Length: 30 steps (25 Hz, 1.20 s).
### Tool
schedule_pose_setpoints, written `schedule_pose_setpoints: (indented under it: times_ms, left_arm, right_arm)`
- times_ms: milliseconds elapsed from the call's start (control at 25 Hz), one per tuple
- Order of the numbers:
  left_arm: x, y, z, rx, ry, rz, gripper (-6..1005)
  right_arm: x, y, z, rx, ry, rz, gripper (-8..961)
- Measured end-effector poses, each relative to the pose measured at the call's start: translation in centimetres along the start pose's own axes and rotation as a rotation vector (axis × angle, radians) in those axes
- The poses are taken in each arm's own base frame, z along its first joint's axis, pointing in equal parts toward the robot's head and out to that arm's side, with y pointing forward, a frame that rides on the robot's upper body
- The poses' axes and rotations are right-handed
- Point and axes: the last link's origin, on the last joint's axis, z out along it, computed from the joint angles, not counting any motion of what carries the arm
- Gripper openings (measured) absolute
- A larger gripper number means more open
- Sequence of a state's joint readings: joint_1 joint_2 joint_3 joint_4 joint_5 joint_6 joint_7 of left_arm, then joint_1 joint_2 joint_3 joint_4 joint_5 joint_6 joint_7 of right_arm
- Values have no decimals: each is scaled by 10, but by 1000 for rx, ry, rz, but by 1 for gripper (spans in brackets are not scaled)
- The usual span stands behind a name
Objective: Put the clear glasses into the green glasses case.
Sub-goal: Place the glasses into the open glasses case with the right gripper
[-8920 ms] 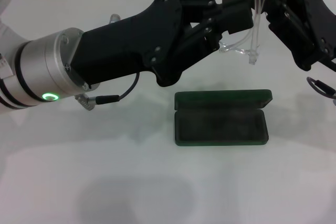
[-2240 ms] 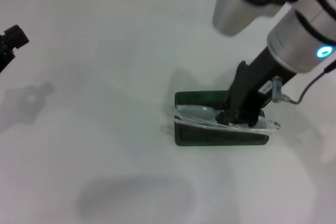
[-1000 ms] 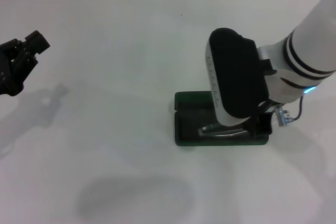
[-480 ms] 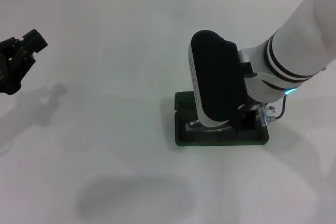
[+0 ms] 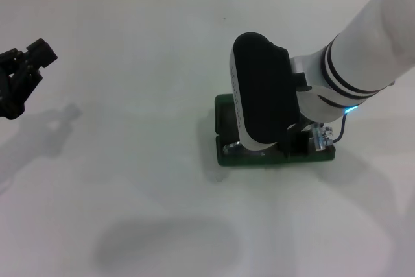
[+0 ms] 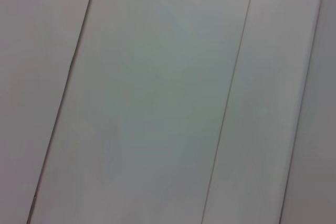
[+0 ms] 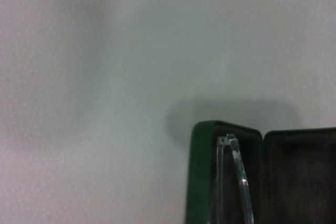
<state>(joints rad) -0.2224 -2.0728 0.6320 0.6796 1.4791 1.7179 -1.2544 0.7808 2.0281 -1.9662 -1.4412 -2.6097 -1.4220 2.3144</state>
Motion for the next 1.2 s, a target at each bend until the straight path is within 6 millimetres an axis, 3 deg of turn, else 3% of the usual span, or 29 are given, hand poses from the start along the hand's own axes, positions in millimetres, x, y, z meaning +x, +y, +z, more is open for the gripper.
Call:
schedule_pose_setpoints:
  times_ms: [1200]
  left_arm:
    - [-4,1,-6,10,-8,-7,96]
  right_arm:
    - [-5,11,1,-31,-7,10,89]
